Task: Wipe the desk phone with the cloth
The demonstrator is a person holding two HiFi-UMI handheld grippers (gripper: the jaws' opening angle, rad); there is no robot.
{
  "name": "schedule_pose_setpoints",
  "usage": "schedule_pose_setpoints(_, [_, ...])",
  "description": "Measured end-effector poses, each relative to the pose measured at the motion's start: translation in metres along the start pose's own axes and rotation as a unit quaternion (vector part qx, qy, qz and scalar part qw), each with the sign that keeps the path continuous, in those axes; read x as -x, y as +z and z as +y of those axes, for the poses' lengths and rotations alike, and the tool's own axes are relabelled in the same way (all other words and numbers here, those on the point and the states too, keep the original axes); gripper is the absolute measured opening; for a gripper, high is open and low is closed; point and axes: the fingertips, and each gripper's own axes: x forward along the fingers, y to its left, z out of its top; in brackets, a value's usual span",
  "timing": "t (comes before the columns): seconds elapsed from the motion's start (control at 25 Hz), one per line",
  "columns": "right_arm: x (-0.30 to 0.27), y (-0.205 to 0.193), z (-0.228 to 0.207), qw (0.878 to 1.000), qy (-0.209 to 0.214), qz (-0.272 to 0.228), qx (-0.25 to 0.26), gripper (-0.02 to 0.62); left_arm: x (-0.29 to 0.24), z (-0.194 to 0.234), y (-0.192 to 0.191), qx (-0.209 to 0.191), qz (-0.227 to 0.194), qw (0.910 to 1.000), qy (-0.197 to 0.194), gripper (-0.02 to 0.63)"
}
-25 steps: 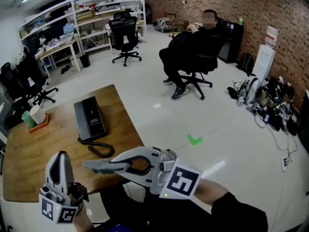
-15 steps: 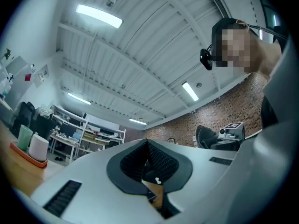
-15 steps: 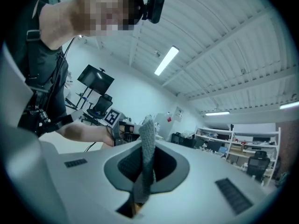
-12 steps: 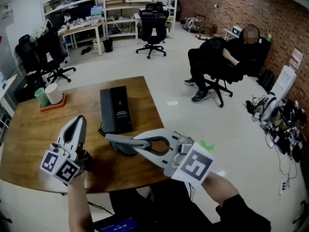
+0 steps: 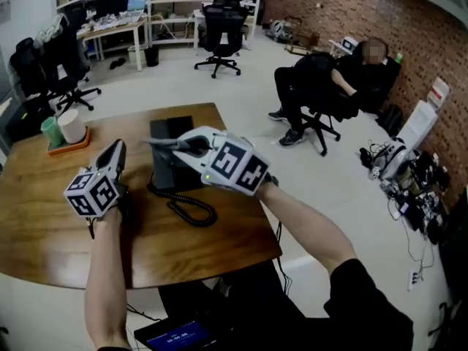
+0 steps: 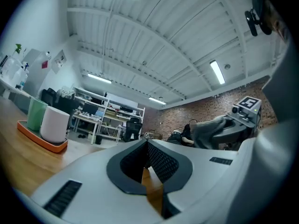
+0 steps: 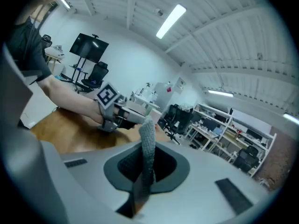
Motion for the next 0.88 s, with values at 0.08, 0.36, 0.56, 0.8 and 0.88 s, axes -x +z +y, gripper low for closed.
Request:
schedule_pose_setpoints(0.08, [-0.018,-0.012,-0.011,1.0,-0.002,0.028,-0.012,0.025,-0.001,-0.019,-0.011,-0.035,0.017,0.9991,-0.016,-0.009])
schedule_pose_setpoints(0.36, [-0.093,-0.013,-0.063,0.996,-0.044,0.076,0.001,0.025,0.013,-0.029,-0.001,-0.1,0.015,0.9944,-0.03,-0.009])
schedule_pose_setpoints(0.56, [-0.111,-0.029,-0.071,0.992,-0.057,0.11,0.022,0.025,0.012,-0.027,0.001,-0.098,0.011,0.9947,-0.029,-0.009])
schedule_pose_setpoints(0.8, [-0.094,-0.029,-0.021,0.991,-0.009,0.112,0.075,0.025,0.014,-0.028,-0.001,-0.102,0.016,0.9942,-0.032,-0.009])
schedule_pose_setpoints(0.88, [-0.086,-0.027,0.01,0.989,0.023,0.102,0.101,0.026,0.014,-0.028,-0.002,-0.101,0.017,0.9941,-0.033,-0.009])
